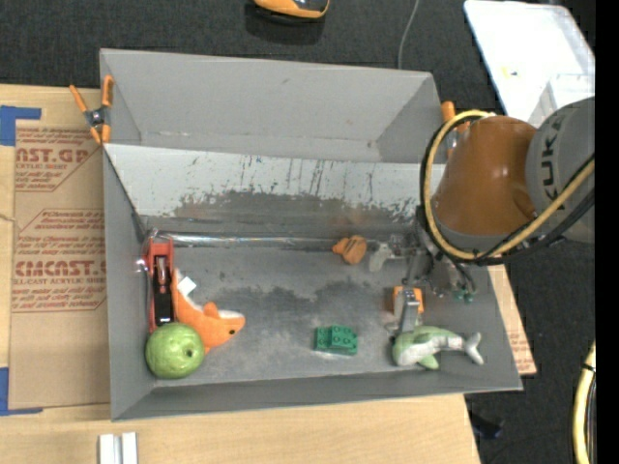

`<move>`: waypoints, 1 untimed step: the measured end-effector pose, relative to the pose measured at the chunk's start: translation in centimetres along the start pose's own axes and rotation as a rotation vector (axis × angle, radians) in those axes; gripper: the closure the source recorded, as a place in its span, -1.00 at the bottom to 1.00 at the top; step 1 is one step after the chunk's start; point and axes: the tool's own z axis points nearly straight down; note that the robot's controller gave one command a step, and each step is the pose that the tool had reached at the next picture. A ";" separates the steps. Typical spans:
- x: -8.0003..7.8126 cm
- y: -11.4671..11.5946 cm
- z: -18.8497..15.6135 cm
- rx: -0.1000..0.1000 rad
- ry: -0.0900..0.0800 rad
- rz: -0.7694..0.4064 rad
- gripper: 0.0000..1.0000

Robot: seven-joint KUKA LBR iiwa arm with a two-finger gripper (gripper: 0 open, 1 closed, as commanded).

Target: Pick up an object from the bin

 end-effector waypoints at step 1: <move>-0.2 0.0 -0.5 0.001 -0.007 -0.001 -1.00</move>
Offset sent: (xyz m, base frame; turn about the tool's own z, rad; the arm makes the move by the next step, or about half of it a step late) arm -0.0384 0.0614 -0.0756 -0.0553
